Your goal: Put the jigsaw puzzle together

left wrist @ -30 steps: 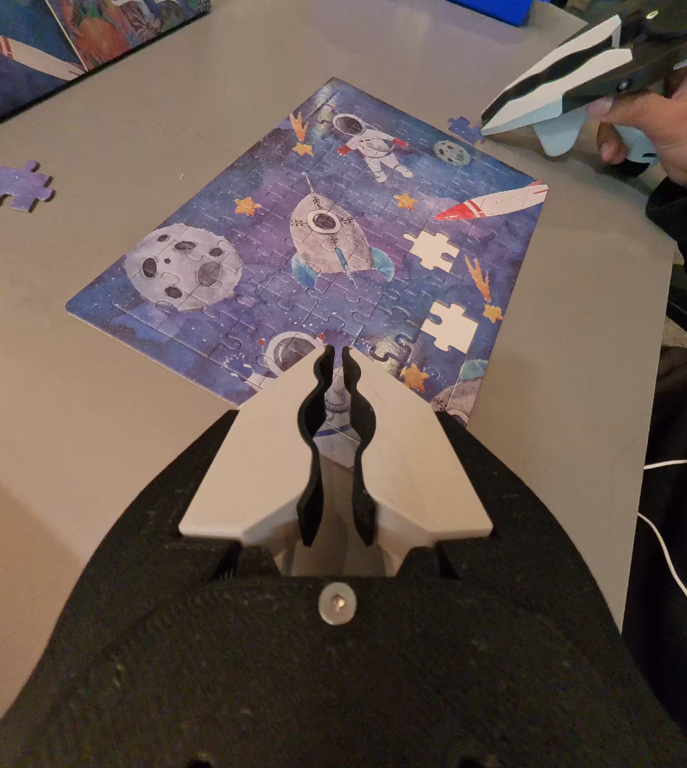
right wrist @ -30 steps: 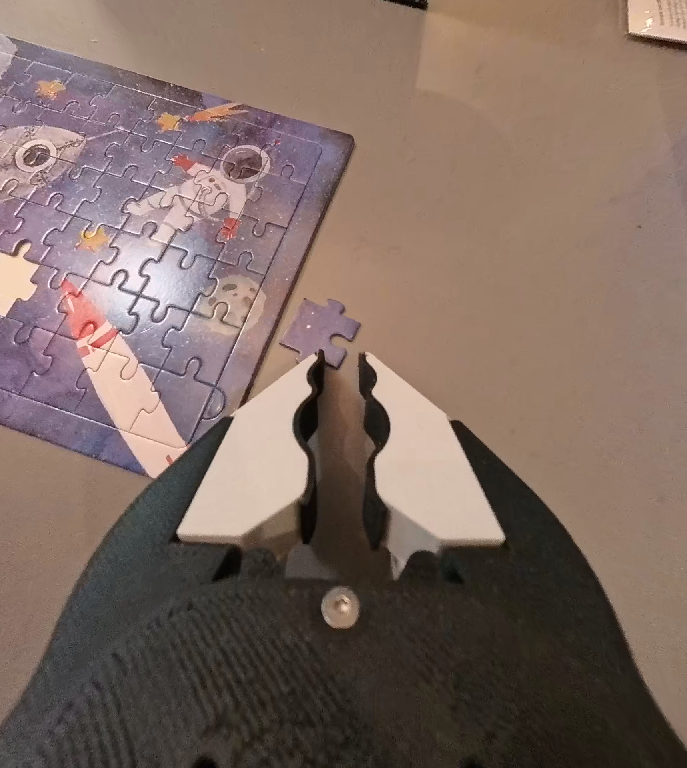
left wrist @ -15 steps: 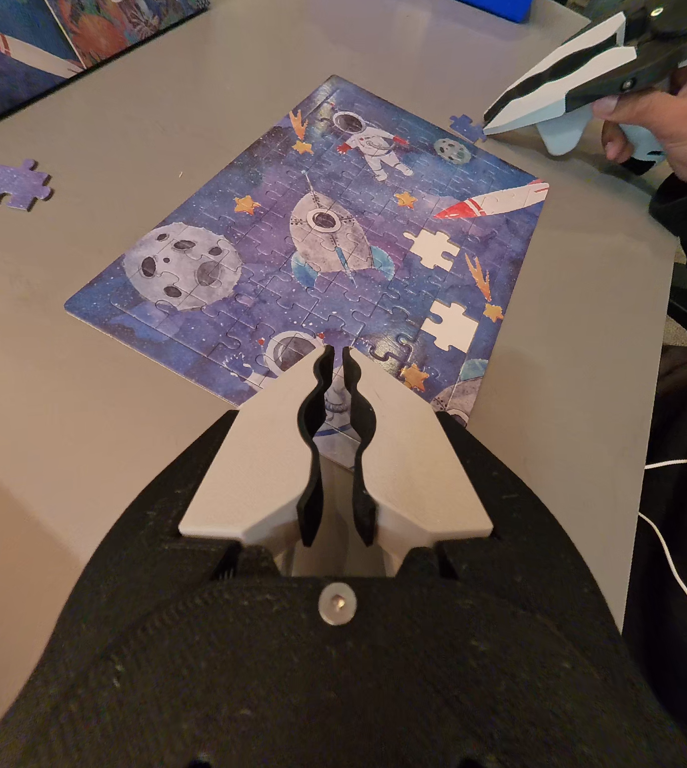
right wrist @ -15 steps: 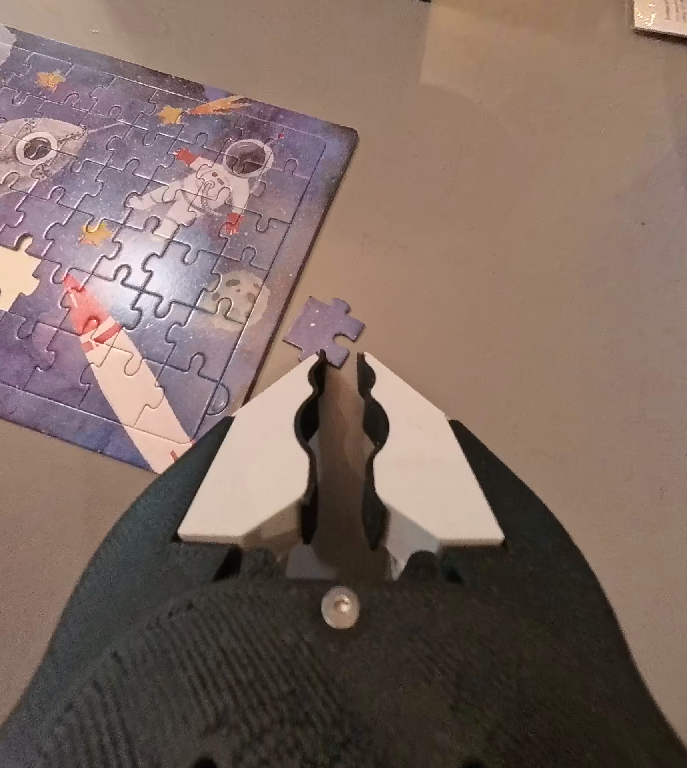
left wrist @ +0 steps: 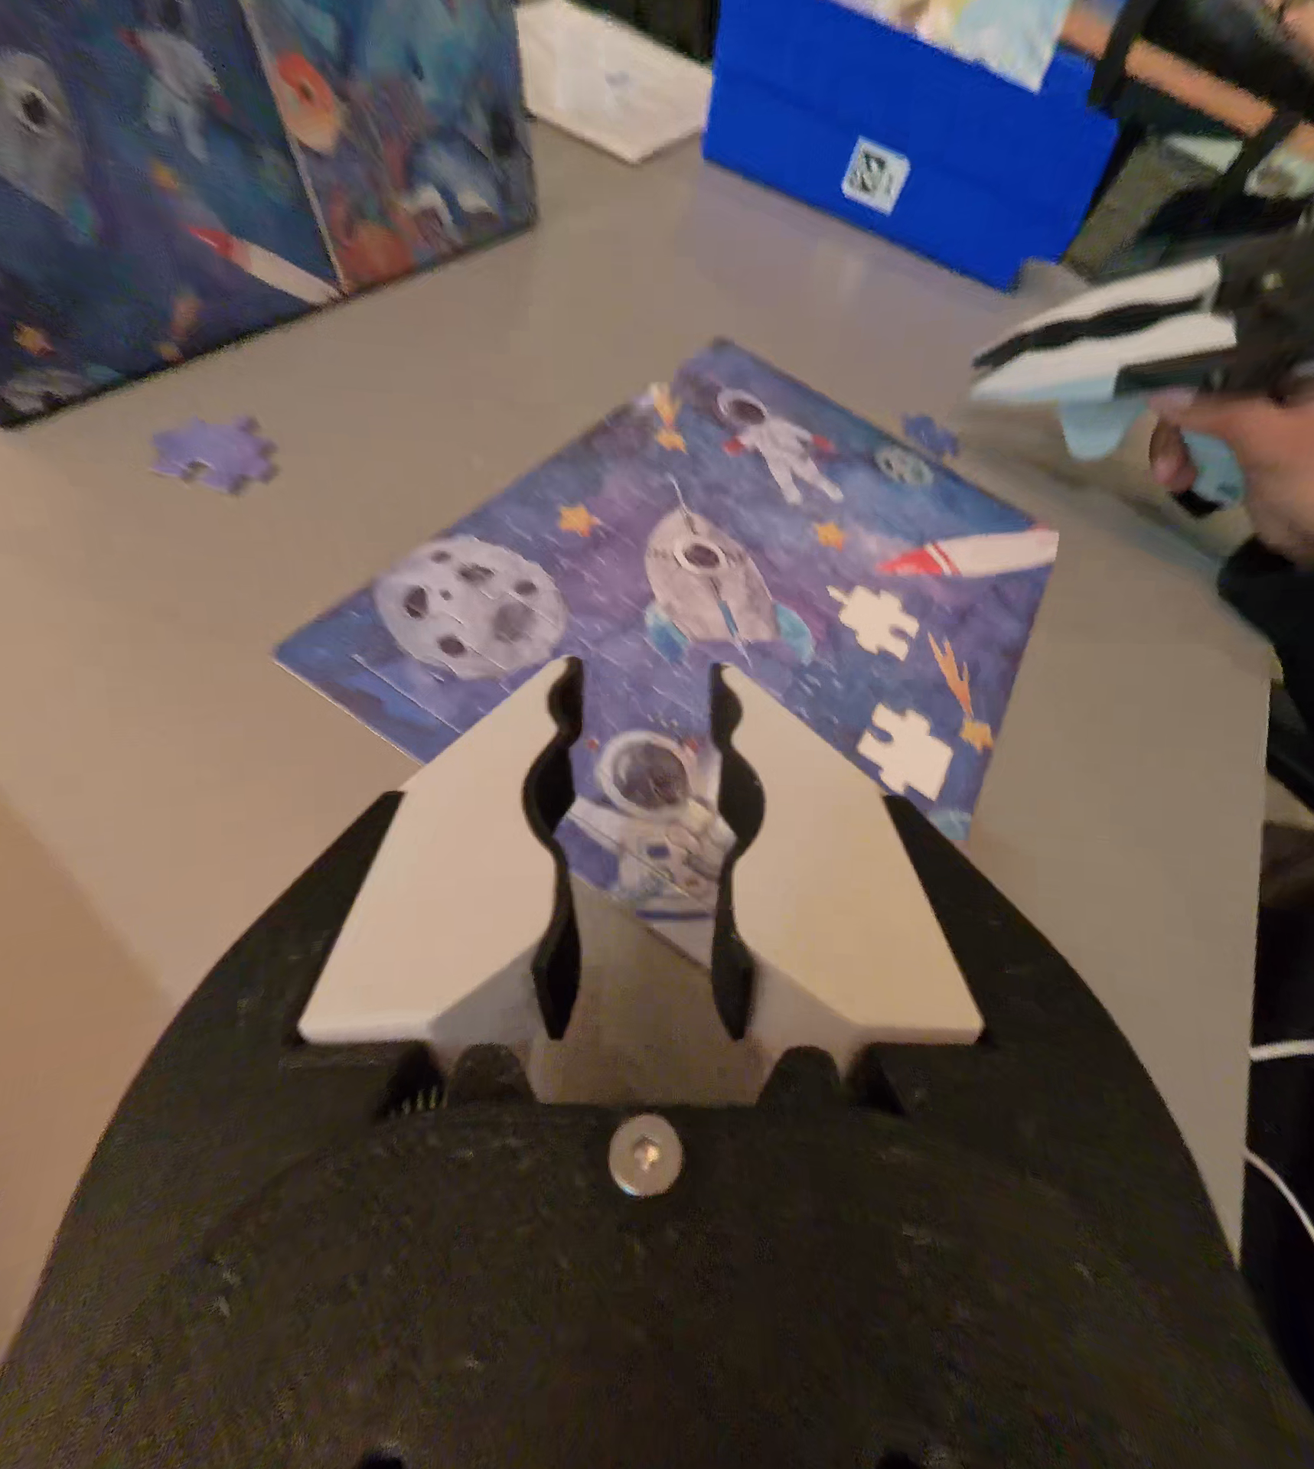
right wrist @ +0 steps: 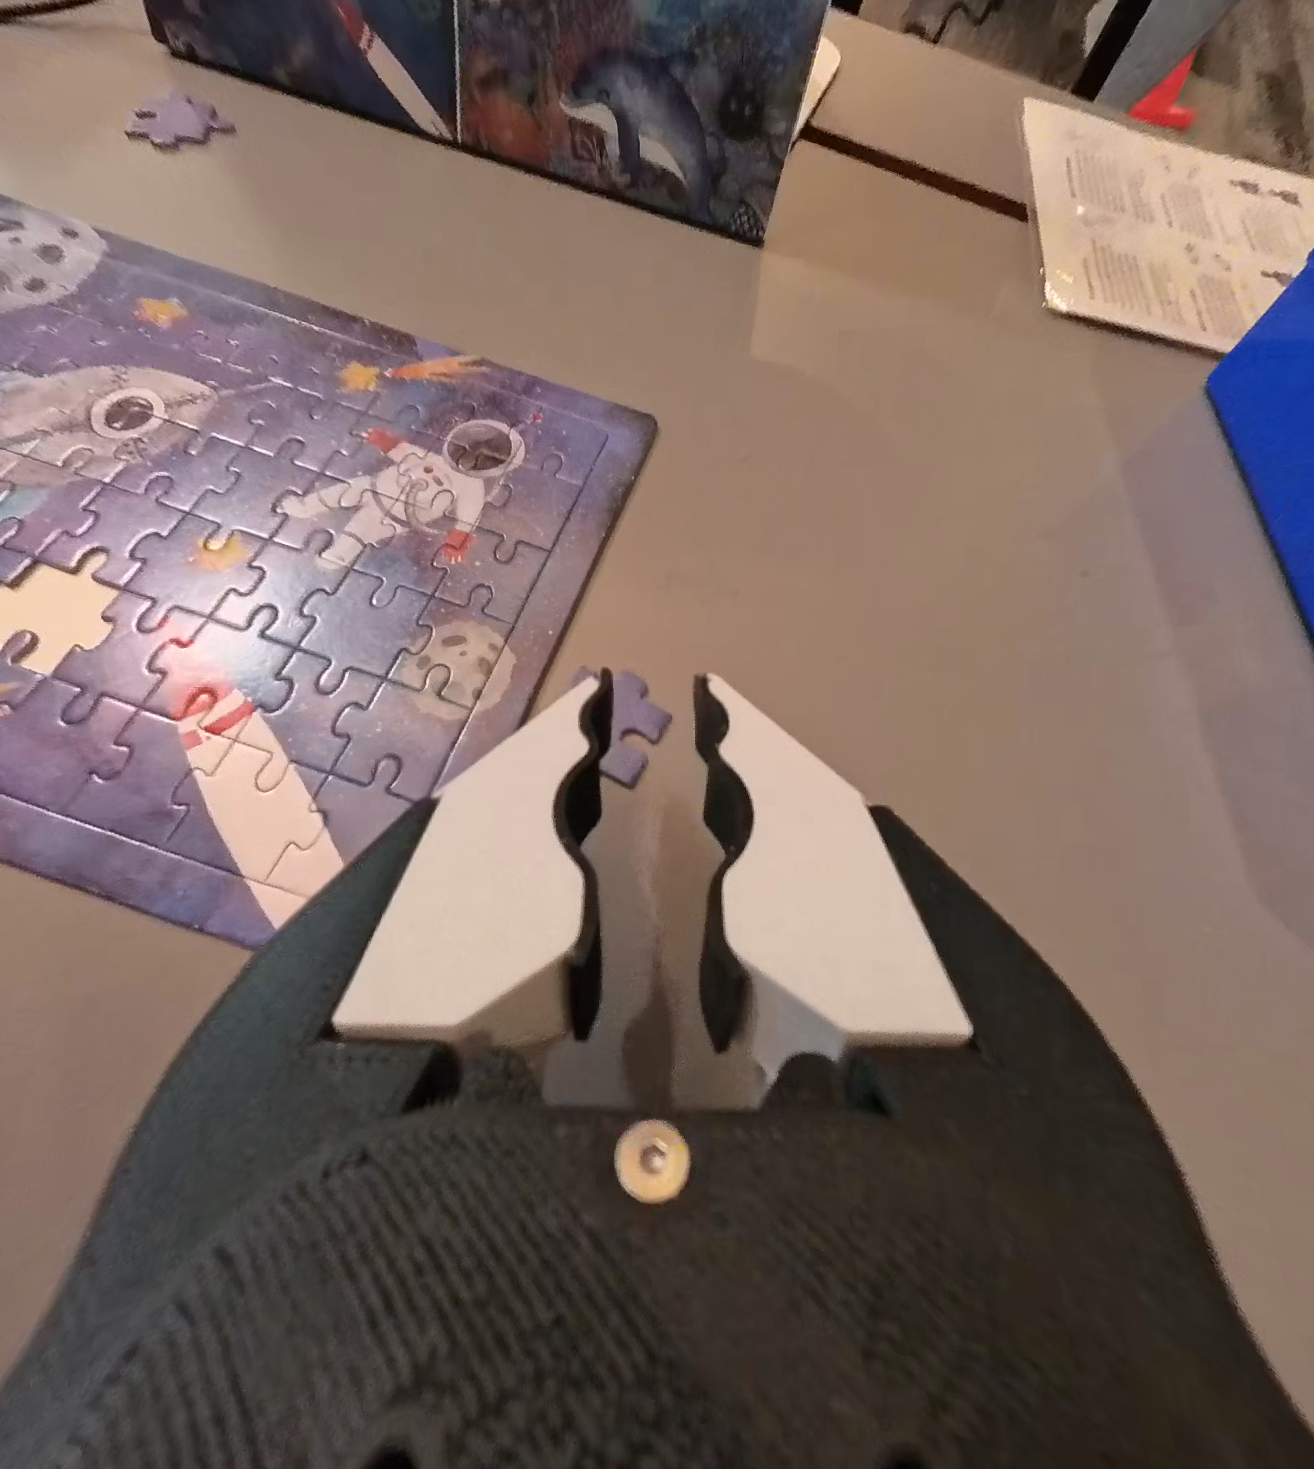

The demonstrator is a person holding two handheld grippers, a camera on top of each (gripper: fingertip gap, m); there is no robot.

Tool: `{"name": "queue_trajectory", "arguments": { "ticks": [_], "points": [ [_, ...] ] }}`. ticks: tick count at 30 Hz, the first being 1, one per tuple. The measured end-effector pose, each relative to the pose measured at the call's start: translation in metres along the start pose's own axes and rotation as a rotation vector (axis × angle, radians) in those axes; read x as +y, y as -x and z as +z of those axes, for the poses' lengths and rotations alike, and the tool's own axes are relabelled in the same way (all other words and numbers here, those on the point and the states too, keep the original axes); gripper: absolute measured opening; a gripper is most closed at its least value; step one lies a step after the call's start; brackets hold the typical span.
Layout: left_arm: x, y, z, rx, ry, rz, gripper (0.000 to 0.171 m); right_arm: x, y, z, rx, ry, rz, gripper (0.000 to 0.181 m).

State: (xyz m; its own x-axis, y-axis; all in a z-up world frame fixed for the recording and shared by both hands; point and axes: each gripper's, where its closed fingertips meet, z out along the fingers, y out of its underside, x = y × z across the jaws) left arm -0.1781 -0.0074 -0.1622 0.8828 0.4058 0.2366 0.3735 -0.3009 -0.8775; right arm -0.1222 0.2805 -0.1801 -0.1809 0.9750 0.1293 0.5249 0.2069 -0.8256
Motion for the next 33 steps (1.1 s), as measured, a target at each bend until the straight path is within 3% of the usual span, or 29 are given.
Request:
{"name": "queue_trajectory", "arguments": {
  "ticks": [5,9,16,30,33],
  "points": [
    [-0.024,0.051,0.027,-0.132,0.085,0.071,0.054,-0.044,0.019,-0.027,-0.071,-0.388,-0.035,0.012],
    [-0.040,0.084,0.056,-0.163,0.166,0.036,0.061,-0.051,0.016,-0.044,-0.059,-0.493,-0.040,0.013],
    [-0.036,0.151,0.084,-0.377,0.284,0.035,0.076,-0.054,0.013,-0.053,-0.124,-0.556,0.051,0.014],
    [-0.022,0.150,0.088,-0.389,0.304,0.100,0.076,-0.050,0.004,-0.046,-0.079,-0.508,0.089,0.023],
    [-0.022,0.149,0.088,-0.387,0.304,0.098,0.076,-0.041,0.000,-0.040,-0.078,-0.435,0.126,0.029]
  ]
}}
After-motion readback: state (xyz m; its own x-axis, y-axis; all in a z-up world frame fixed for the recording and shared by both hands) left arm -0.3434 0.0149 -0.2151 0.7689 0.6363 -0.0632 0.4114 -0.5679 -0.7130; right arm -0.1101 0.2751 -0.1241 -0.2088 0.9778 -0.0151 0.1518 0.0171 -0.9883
